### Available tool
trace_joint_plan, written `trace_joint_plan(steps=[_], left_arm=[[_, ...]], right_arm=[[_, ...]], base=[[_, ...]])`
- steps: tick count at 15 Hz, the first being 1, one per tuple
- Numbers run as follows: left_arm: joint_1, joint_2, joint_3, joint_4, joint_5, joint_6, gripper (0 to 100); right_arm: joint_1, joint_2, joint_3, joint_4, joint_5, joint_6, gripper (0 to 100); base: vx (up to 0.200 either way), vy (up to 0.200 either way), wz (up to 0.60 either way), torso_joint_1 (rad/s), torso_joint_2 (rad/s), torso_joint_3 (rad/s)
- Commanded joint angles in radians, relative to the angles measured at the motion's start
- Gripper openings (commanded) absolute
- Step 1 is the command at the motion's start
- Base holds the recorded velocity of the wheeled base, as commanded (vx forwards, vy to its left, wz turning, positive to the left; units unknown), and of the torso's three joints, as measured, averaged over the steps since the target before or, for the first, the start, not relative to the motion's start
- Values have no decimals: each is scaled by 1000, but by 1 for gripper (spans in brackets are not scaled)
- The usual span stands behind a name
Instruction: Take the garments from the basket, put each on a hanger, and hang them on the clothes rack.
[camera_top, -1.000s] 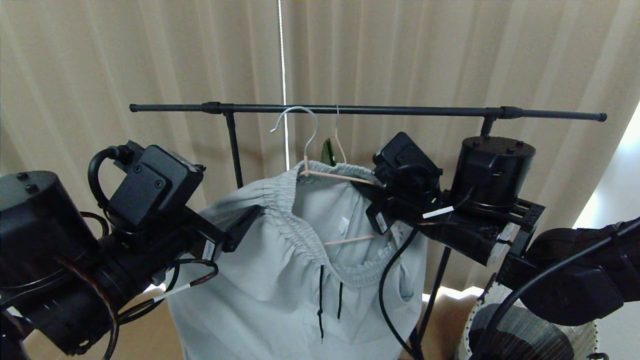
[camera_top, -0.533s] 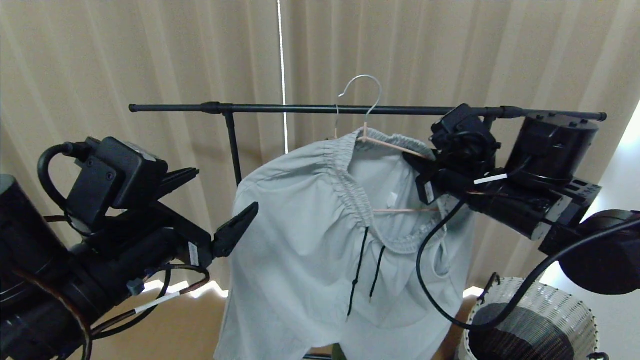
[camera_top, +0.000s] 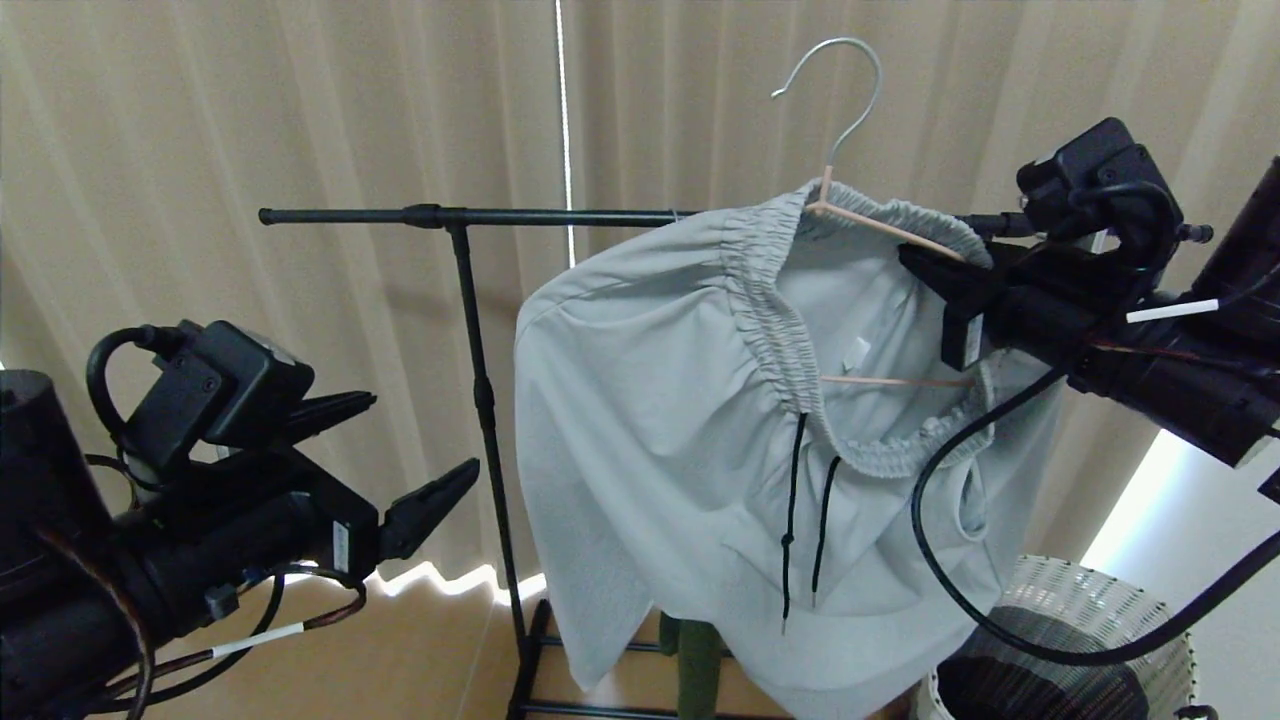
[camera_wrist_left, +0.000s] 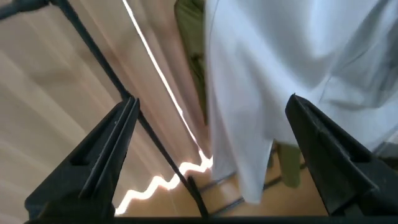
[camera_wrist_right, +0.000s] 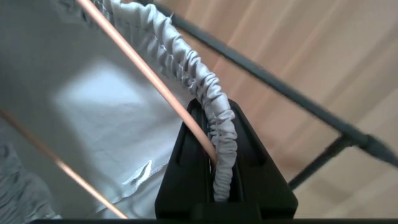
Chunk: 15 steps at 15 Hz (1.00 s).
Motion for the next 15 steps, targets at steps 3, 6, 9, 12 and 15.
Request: trace_joint_plan(steps=[3, 6, 9, 12, 15], left_arm=[[47, 104, 4, -2, -51, 3, 100], [44, 133, 6, -10, -51, 9, 100], [42, 130, 17, -10, -51, 11, 0], [52, 125, 40, -12, -45, 19, 0], [202, 145, 90, -12, -8, 129, 0]], right_arm=[[34, -54, 13, -1, 53, 1, 0], [93, -57, 13, -1, 53, 0, 0], [108, -56, 13, -1, 53, 0, 0], [108, -56, 19, 0, 52, 0, 0], [84, -56, 27, 0, 46, 0, 0]], base=[[0, 0, 0, 0, 0, 0], [0, 0, 0, 0, 0, 0], [0, 0, 0, 0, 0, 0], [0, 0, 0, 0, 0, 0], [0, 0, 0, 0, 0, 0]])
